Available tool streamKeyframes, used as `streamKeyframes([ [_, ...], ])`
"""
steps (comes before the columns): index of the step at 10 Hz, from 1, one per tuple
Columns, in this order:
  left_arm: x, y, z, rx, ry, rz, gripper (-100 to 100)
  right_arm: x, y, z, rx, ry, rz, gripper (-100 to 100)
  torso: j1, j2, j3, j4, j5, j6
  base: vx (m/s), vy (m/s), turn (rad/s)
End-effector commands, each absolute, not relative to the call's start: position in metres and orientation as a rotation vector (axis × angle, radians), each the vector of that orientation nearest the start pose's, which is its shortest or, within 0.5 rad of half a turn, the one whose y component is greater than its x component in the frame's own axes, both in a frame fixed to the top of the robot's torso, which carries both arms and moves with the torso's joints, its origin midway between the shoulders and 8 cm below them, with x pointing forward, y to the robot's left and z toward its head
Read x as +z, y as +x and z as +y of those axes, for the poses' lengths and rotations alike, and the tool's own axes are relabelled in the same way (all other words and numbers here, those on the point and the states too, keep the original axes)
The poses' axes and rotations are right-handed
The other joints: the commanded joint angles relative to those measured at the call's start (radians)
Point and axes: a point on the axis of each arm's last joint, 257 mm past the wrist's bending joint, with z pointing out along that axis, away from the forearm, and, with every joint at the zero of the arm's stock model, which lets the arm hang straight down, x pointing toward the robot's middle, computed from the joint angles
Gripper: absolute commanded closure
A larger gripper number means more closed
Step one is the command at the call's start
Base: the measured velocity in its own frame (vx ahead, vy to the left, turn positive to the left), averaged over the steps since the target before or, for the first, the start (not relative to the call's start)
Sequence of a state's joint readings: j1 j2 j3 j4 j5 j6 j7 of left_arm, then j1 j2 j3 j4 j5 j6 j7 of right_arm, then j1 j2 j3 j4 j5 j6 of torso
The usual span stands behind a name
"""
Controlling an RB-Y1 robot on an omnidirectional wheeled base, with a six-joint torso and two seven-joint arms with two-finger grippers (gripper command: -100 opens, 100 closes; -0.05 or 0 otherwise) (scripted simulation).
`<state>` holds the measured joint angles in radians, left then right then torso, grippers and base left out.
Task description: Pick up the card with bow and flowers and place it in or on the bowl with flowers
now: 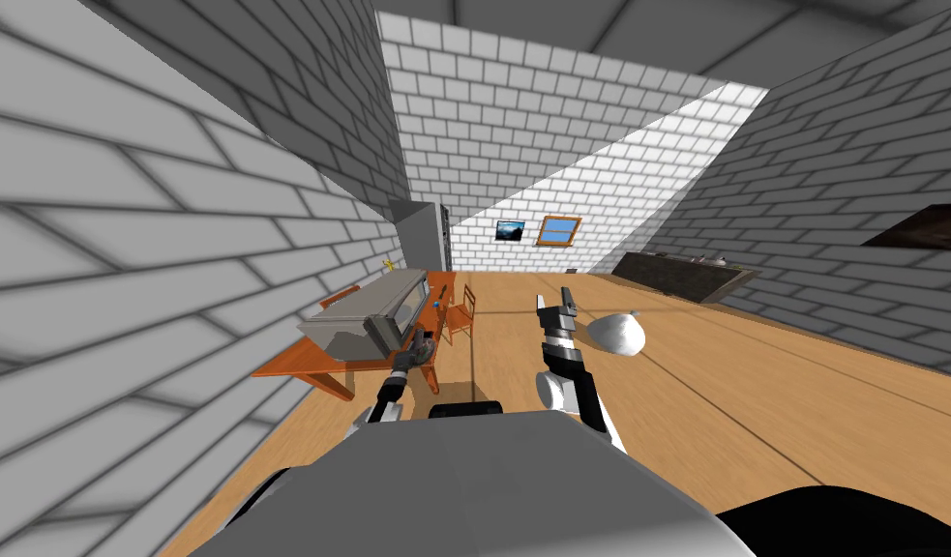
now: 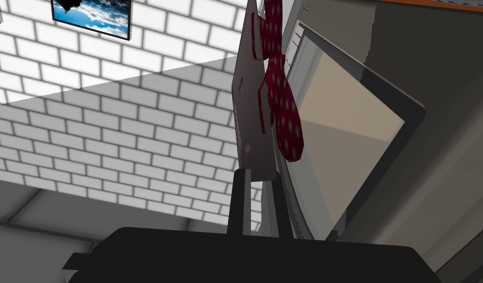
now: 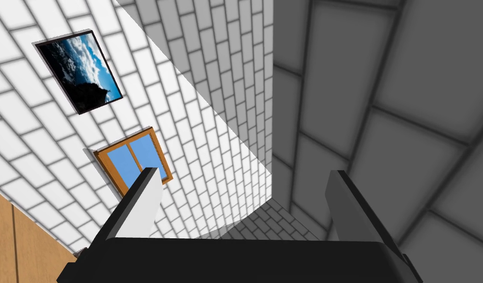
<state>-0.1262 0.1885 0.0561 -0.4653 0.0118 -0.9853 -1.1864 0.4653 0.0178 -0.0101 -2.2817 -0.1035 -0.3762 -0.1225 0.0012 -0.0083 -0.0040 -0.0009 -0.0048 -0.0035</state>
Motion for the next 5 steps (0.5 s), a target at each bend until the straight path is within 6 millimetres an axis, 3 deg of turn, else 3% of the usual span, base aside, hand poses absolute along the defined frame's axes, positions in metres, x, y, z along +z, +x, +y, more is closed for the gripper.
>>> streamKeyframes([
  [1, -0.409, 0.438, 0.326, -0.126, -0.186, 1.547, 100, 0.012, 0.364, -0.294, 1.465, 0.854, 0.553, 0, 0.0, 0.0, 0.0, 0.0, 0.0, 0.0, 0.005, 0.014, -0.006],
  [2, -0.415, 0.425, 0.31, -0.113, -0.133, 1.553, 100, 0.012, 0.364, -0.294, 1.465, 0.854, 0.553, 0, -0.001, 0.001, 0.001, 0.0, 0.0, 0.0, 0.022, 0.04, 0.038],
  [3, -0.397, 0.439, 0.307, -0.119, -0.123, 1.51, 100, 0.012, 0.364, -0.294, 1.465, 0.854, 0.553, 0, 0.0, 0.002, 0.001, 0.0, 0.0, 0.0, 0.021, 0.038, 0.053],
  [5, -0.415, 0.425, 0.31, -0.113, -0.133, 1.553, 100, 0.012, 0.364, -0.294, 1.465, 0.854, 0.553, 0, -0.001, 0.001, 0.001, 0.001, 0.0, 0.0, 0.012, 0.007, -0.006],
])
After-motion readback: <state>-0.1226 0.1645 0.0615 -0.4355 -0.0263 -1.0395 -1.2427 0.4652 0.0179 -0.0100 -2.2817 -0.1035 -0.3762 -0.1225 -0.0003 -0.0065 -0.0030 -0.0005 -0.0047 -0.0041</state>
